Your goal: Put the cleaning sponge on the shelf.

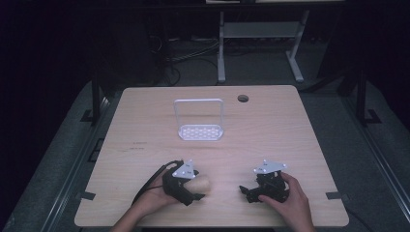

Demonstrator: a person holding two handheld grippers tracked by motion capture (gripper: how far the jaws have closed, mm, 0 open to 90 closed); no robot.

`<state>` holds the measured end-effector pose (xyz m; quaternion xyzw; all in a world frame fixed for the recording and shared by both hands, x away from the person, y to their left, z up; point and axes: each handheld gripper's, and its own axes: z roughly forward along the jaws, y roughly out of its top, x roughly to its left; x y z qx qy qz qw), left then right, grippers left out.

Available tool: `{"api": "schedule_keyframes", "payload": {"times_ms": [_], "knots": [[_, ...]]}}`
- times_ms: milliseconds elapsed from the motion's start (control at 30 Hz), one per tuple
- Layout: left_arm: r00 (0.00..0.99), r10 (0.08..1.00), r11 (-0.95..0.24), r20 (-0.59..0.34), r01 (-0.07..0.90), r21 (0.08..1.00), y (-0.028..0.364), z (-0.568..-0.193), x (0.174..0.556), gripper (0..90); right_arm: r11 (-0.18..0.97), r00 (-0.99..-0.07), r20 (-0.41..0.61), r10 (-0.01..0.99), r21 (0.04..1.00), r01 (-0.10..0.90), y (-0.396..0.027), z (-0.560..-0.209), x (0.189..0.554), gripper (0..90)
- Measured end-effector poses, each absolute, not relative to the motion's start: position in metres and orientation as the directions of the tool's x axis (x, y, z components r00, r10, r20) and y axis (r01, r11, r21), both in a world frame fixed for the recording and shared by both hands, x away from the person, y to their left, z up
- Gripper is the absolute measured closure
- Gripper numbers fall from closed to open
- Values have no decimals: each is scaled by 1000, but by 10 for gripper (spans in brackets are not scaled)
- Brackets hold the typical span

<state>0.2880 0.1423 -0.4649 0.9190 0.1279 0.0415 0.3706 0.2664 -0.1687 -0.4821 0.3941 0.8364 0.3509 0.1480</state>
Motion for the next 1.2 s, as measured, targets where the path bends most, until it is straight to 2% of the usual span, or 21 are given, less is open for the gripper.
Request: {"api": "schedule_keyframes", "payload": {"times_ms": [233,500,1200], "knots": [[961,273,-692,-32,220,687,143,-467,289,262,443,-646,29,763,704,555,-169,-482,266,19],[963,265,-688,-45,221,691,146,-466,290,397,443,-646,29,763,704,555,-169,-482,266,18],[955,288,-670,-73,256,697,145,-460,286,409,443,-646,29,763,704,555,-169,-482,266,18]]}}
